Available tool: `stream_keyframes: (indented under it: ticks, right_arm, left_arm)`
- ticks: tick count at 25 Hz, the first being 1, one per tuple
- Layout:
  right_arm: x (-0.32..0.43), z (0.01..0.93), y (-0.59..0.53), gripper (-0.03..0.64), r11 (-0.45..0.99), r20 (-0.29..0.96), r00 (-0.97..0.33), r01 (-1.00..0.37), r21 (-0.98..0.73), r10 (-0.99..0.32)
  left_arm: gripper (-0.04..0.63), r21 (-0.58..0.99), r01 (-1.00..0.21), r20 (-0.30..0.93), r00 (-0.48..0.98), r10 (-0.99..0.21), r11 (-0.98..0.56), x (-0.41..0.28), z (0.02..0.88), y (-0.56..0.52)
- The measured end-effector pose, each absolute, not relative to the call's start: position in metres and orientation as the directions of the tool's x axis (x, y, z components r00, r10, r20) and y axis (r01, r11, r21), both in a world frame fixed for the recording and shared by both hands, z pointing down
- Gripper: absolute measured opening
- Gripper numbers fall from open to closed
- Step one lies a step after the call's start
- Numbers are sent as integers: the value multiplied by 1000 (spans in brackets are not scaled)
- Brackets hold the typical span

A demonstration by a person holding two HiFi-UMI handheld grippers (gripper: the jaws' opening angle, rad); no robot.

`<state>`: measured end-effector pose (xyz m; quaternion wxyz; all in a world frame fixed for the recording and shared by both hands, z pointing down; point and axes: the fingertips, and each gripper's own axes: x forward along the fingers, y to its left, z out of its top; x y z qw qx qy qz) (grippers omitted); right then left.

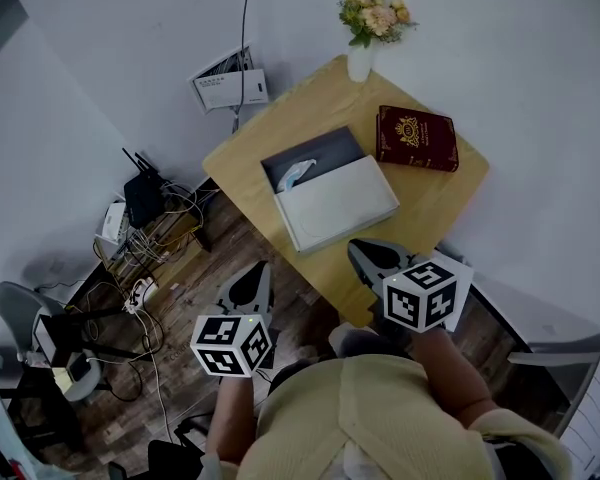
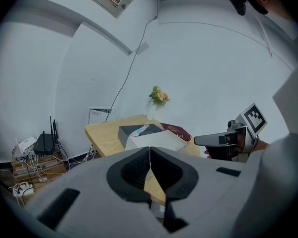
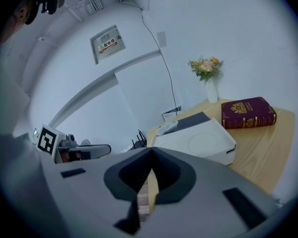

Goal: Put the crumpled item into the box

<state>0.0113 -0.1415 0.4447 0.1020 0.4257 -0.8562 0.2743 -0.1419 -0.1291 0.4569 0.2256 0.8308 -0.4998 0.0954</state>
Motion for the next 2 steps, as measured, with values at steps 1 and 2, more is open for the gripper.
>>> stream_keyframes:
  ticks: [1, 2]
  right_arm:
    - [11, 445, -142, 29, 488, 408, -617, -785, -382, -673]
    - [11, 445, -143, 29, 489, 409, -618, -784, -382, -672]
  left_arm:
    - [21, 280, -873, 382, 483, -788, -400, -141, 456, -130]
    - [21, 281, -872, 380, 485, -788, -401, -140, 456, -131]
